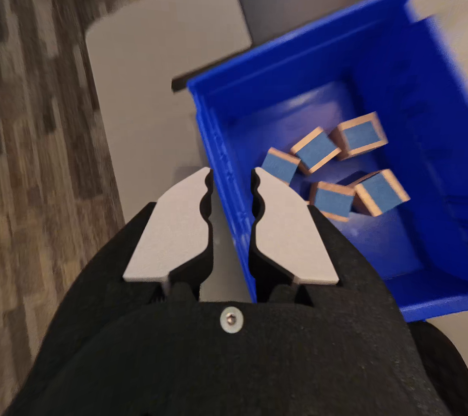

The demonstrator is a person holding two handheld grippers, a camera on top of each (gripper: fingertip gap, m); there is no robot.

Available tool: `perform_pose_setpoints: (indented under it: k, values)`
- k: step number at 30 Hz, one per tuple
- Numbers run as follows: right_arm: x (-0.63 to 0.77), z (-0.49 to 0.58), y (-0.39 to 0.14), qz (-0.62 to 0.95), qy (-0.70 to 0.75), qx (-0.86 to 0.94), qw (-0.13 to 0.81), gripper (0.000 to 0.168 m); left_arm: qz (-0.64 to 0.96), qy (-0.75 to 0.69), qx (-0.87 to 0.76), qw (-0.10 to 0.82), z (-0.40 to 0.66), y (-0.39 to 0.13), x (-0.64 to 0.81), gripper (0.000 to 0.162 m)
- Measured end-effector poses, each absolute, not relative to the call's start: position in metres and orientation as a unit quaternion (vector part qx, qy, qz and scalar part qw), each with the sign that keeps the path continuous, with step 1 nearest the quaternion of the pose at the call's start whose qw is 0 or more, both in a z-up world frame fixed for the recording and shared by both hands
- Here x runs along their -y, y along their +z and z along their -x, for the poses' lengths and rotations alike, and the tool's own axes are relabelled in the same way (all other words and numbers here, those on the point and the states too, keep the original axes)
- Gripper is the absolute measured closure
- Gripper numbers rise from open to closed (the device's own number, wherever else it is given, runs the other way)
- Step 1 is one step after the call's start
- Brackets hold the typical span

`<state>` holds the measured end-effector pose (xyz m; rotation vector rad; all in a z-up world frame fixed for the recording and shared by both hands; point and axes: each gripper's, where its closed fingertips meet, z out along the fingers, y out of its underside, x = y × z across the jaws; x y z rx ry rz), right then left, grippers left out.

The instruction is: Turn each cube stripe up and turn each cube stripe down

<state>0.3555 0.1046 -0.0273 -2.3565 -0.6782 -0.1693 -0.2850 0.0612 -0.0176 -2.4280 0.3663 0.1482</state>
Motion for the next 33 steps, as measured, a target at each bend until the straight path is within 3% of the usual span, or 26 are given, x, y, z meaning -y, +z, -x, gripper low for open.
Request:
perform_pose_setpoints:
  k: [5,8,11,19,25,27,33]
  values:
    - [-0.104,-0.351,-0.018,0.894,-0.063,0.270,0.352,0.122,0.827,-0.065,-0.246,0.501,0.204,0.045,-0.074,0.125]
    - [-0.103,-0.349,-0.014,0.890,-0.061,0.273,0.361,0.122,0.778,-0.173,-0.277,0.537,0.164,0.062,-0.068,0.108]
    - [-0.102,-0.346,-0.014,0.888,-0.059,0.278,0.361,0.122,0.779,-0.187,-0.308,0.513,0.147,0.051,-0.069,0.108]
    - [-0.104,-0.341,-0.027,0.885,-0.071,0.311,0.339,0.121,0.776,0.010,-0.486,0.402,0.140,-0.026,-0.075,0.120]
    - [-0.105,-0.349,-0.032,0.889,-0.075,0.306,0.331,0.121,0.824,-0.008,-0.508,0.252,0.146,-0.093,-0.072,0.103]
    - [-0.105,-0.350,-0.031,0.890,-0.072,0.302,0.334,0.121,0.837,0.016,-0.502,0.219,0.159,-0.111,-0.080,0.090]
    - [-0.102,-0.350,-0.034,0.892,-0.067,0.309,0.323,0.121,0.831,-0.022,-0.514,0.211,0.145,-0.132,-0.086,0.095]
